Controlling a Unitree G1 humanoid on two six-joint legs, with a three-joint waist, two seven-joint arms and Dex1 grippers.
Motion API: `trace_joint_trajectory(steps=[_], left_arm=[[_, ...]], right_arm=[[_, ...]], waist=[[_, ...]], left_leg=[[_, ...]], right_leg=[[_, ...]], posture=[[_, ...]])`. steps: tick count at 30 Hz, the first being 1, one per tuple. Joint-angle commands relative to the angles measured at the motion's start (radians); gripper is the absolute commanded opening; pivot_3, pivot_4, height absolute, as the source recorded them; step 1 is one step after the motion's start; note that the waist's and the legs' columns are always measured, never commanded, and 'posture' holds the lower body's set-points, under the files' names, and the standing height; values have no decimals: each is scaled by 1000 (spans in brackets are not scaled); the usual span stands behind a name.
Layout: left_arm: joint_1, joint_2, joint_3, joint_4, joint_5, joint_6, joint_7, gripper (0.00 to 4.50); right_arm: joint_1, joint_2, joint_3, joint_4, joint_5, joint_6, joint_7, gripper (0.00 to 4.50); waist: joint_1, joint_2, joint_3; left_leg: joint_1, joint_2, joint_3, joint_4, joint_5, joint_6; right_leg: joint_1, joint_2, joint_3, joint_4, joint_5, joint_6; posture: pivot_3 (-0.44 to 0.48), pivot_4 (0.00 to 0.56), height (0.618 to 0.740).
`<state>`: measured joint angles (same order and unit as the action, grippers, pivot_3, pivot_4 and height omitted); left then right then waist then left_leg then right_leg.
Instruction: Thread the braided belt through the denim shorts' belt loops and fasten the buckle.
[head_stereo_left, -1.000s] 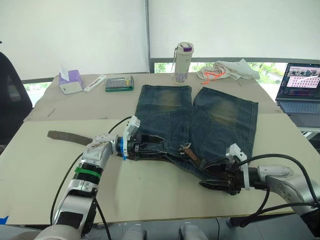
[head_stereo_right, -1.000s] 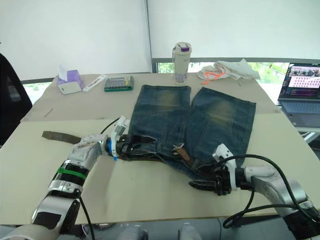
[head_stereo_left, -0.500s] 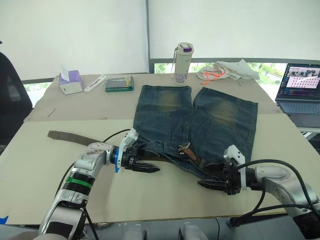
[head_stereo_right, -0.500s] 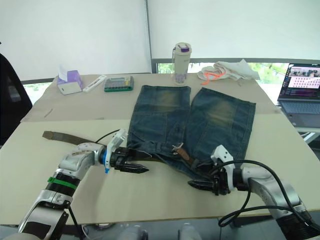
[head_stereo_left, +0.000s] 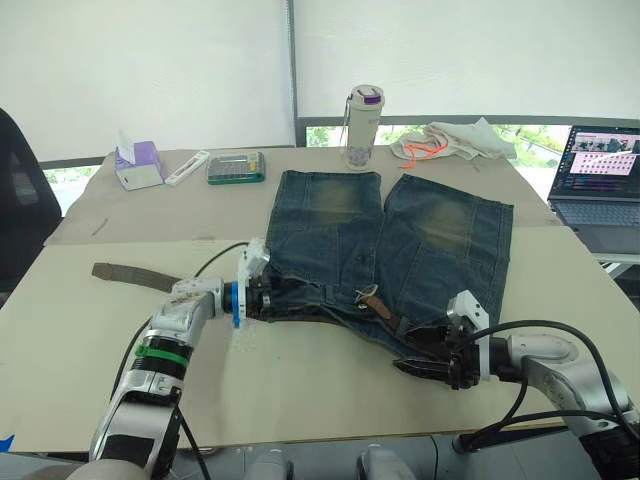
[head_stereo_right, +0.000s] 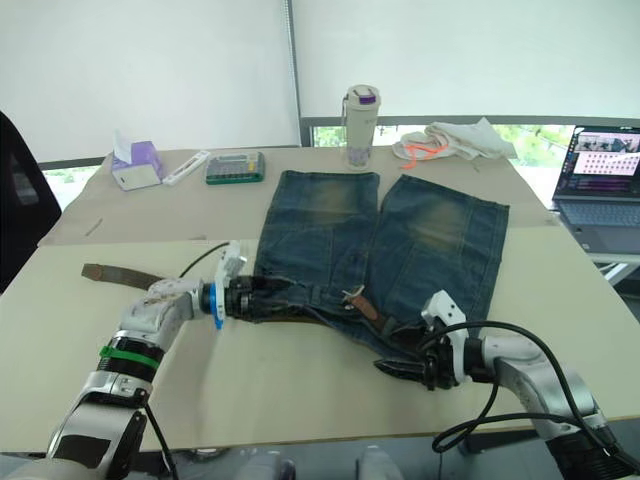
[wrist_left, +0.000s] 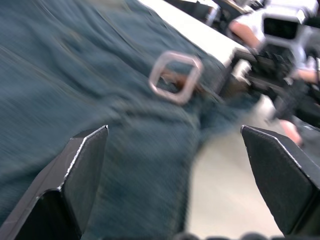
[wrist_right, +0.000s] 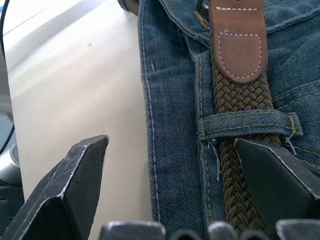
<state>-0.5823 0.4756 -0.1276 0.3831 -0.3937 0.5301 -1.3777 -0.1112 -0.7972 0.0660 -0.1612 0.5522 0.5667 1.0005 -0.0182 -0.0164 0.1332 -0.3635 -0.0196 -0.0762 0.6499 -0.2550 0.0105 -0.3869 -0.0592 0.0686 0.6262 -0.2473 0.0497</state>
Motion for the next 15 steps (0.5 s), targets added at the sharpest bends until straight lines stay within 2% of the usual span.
trace_joint_trajectory(steps=[1, 6, 10, 15], left_arm=[[36, 68, -40, -99, -31, 82, -97, 4500], [86, 112, -96, -82, 44, 21, -95, 4500], [132, 127, -118, -99, 59, -5, -92, 4500], [157, 109, -113, -32, 131, -171, -16, 4500]], right_arm=[[6, 0, -19, 6, -22, 1, -1, 4466], [3, 4, -21, 9, -26, 1, -3, 4466], [-3, 8, -23, 14, -32, -1, -1, 4466], [-11, 15, -41, 17, -78, -70, -29, 4466]], waist=[[-1, 0, 0], [2, 0, 0], [-1, 4, -3], [3, 5, -5]], left_leg=[[0, 0, 0, 0, 0, 0], [2, 0, 0, 0, 0, 0], [4, 1, 2, -3, 0, 0], [6, 1, 2, -3, 0, 0]], right_leg=[[0, 0, 0, 0, 0, 0], [1, 0, 0, 0, 0, 0], [2, 0, 1, 0, 0, 0], [3, 0, 0, 0, -1, 0]], posture=[[0, 150, 740], [0, 150, 740], [0, 150, 740], [0, 150, 740]])
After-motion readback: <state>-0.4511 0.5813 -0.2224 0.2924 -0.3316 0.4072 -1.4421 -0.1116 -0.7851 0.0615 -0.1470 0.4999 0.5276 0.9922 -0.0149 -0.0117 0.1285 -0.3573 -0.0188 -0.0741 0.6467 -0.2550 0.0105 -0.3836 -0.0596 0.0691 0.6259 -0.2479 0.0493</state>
